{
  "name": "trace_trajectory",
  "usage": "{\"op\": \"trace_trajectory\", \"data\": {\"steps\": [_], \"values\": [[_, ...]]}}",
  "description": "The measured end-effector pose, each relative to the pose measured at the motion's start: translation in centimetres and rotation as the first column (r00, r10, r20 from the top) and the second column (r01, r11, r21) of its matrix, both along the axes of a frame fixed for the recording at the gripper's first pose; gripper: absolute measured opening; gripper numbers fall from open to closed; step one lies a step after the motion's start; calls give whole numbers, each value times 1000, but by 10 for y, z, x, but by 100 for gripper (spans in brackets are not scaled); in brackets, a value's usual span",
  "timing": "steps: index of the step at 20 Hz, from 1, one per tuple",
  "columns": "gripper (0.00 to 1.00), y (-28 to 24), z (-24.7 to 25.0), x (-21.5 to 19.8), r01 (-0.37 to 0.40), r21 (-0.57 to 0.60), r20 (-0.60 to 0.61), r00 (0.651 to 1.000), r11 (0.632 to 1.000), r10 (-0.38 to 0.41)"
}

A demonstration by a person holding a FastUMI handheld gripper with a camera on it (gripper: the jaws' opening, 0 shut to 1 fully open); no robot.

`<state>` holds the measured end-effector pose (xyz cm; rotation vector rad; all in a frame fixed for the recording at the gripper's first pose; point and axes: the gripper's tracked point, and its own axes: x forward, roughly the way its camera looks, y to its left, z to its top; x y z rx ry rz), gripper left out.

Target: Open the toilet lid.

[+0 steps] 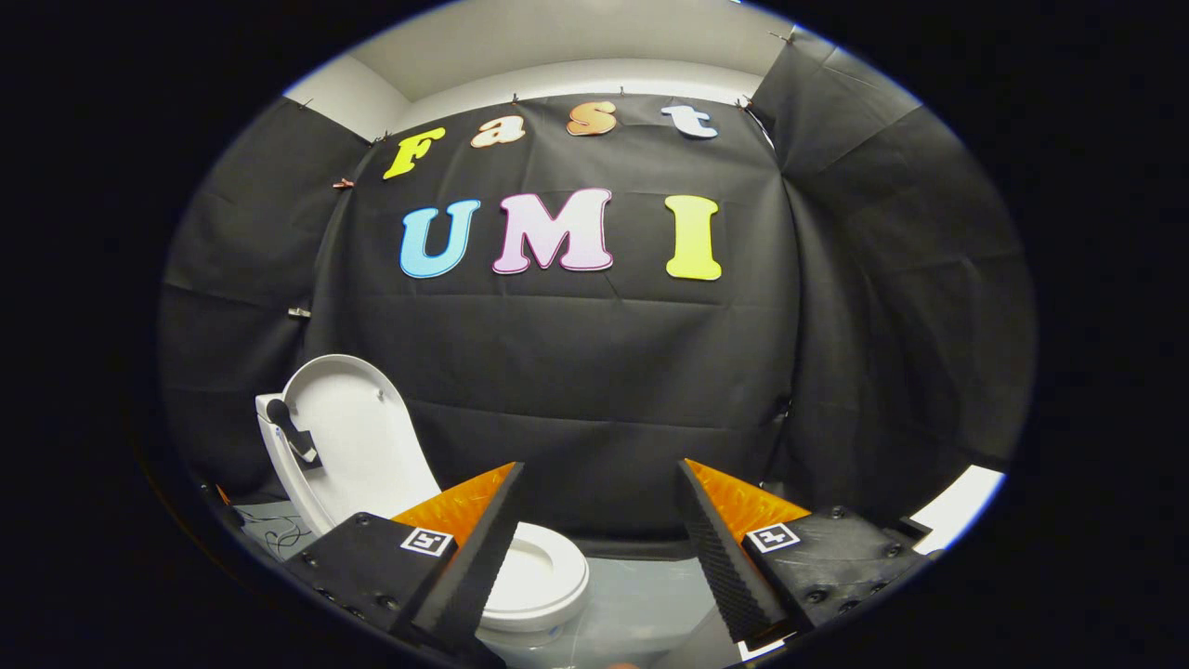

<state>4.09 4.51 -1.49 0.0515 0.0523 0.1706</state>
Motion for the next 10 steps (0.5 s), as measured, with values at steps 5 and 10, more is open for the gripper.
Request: {"op": "trace_trajectory", "data": {"steps": [5,10], "values": [[99,1,2,0,-4,-2,3,1000,1000,4],[99,3,4,-2,-13,-4,15,1000,1000,13]]}}
